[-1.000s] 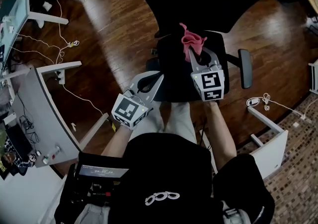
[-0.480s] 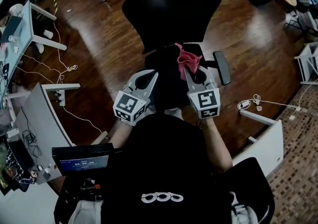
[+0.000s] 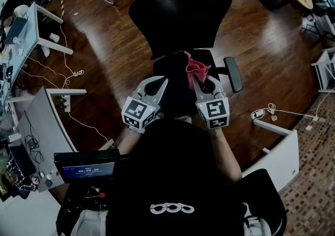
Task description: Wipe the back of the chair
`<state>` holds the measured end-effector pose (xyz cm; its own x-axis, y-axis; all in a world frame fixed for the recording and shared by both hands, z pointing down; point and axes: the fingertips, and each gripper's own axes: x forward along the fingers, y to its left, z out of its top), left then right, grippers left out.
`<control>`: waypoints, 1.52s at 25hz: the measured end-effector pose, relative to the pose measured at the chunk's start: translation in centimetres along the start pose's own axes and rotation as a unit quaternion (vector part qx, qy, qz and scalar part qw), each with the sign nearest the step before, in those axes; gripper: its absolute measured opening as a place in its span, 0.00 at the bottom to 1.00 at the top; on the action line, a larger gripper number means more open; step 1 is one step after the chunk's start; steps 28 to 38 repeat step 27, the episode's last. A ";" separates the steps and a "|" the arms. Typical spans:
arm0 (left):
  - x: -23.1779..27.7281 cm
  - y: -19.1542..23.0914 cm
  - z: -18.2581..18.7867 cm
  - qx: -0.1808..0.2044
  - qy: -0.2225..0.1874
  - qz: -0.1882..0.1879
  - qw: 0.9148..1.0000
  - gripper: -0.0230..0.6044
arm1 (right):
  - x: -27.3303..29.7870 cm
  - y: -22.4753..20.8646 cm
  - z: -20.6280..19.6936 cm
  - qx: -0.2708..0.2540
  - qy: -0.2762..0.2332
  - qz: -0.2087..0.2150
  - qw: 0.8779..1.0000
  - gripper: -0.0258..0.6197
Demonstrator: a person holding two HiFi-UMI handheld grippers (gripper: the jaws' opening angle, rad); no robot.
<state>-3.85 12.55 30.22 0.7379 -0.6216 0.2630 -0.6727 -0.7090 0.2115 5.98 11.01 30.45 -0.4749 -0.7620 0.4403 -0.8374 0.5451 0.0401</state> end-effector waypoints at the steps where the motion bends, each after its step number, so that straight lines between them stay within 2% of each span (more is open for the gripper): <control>1: 0.1 0.0 0.1 0.001 0.000 0.001 1.000 0.02 | 0.1 0.0 0.0 -0.001 -0.001 0.001 1.000 0.12; 38: 0.1 0.0 0.4 0.003 -0.005 0.010 1.000 0.02 | 0.5 0.6 -0.5 -0.002 0.000 0.015 1.000 0.12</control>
